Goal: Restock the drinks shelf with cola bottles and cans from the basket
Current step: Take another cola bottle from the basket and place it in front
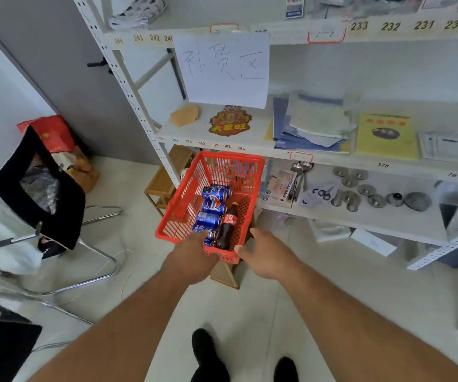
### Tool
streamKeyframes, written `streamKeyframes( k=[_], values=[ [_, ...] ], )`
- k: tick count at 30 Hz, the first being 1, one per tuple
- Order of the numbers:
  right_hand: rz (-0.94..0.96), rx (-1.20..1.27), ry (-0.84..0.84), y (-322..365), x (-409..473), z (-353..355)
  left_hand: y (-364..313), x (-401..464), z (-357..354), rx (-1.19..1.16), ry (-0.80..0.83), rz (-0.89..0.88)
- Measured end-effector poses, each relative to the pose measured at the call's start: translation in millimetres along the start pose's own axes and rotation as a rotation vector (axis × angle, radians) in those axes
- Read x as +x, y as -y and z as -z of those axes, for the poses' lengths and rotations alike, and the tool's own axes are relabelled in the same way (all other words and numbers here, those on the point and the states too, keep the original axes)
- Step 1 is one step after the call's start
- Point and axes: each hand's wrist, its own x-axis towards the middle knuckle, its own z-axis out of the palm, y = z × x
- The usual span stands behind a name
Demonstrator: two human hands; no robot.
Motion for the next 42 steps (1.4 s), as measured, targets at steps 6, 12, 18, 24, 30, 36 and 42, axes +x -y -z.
streamKeyframes(
  k=[6,12,18,24,30,36,42],
  values=[
    [-0.079,0.068,-0.018,6,54,-1,7,67,10,0.028,0.061,-0.055],
    [-0.214,0.16,-0.034,32,121,-22,36,145,28,-0.006,0.183,-0.079],
    [-0.409,0.283,-0.08,56,189,-59,86,218,27,-0.129,0.342,-0.041],
    [-0.624,0.445,-0.098,45,244,-76,109,257,-1,-0.205,0.463,0.036],
    [-0.744,0.504,-0.081,15,307,-89,111,292,-47,-0.374,0.442,0.123],
    [-0.838,0.545,-0.02,-34,370,-124,110,330,-108,-0.411,0.428,0.21],
    [-0.968,0.559,0.011,-76,403,-164,117,353,-155,-0.373,0.357,0.291]
  ],
)
